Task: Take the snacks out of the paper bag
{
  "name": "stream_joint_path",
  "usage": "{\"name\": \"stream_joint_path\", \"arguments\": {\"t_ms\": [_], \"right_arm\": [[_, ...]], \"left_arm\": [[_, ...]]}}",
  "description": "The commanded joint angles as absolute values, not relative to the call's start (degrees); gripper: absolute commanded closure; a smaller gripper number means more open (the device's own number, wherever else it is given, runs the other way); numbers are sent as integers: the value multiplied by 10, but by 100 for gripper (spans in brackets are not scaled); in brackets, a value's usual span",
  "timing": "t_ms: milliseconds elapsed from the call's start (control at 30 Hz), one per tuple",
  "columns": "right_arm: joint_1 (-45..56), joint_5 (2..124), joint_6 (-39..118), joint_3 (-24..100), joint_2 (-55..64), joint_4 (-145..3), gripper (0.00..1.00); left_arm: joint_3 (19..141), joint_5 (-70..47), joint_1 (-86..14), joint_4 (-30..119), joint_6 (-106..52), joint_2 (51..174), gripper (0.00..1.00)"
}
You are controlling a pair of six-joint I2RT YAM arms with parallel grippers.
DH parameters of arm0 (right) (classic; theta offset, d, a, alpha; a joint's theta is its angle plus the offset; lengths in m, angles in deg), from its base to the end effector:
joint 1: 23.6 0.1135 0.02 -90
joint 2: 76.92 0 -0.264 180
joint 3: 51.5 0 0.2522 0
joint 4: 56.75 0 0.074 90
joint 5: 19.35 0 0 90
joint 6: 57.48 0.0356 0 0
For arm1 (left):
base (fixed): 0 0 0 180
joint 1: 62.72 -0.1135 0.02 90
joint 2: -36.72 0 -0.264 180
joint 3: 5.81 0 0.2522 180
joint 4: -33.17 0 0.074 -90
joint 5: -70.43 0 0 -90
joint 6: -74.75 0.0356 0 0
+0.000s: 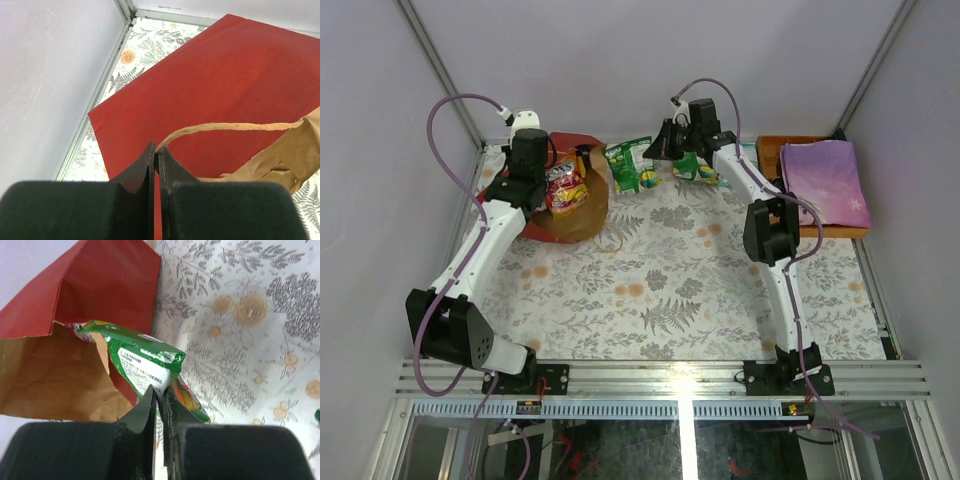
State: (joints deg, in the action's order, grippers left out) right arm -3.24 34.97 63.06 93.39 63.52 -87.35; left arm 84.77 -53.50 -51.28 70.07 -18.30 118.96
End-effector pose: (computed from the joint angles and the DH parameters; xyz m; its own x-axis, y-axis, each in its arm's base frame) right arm 0.5247 0.2169 0.2558 -0.7489 0.1623 -0.6425 -0.4562 0.5769 0.6775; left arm 0.3223 -0.0450 0.3622 -0.4511 0.0462 -0.8913 -0.3404 0.9142 0.2197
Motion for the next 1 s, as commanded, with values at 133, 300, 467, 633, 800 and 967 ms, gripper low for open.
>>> {"name": "stream_joint_path", "arguments": {"t_ms": [133, 300, 467, 633, 800, 967], "right_arm": [[-63, 284, 728, 1047, 734, -771, 100], [-64, 270, 757, 1072, 783, -753, 100], [-73, 304, 733, 1063, 781, -761, 100], [-85, 306, 723, 1084, 784, -771, 88], [-87, 332, 645, 1079, 750, -825, 8], [-82, 440, 560, 945, 589, -846, 0]], "left_arm": [[863, -551, -520, 686, -185, 1186, 100], [864, -543, -520, 691, -189, 1188, 100], [864, -544, -520, 695, -190, 1190, 100], [867, -536, -520, 698, -193, 1191, 100], [869, -533, -520, 700, -196, 1195, 100], [871, -533, -519, 701, -197, 1195, 100]]}}
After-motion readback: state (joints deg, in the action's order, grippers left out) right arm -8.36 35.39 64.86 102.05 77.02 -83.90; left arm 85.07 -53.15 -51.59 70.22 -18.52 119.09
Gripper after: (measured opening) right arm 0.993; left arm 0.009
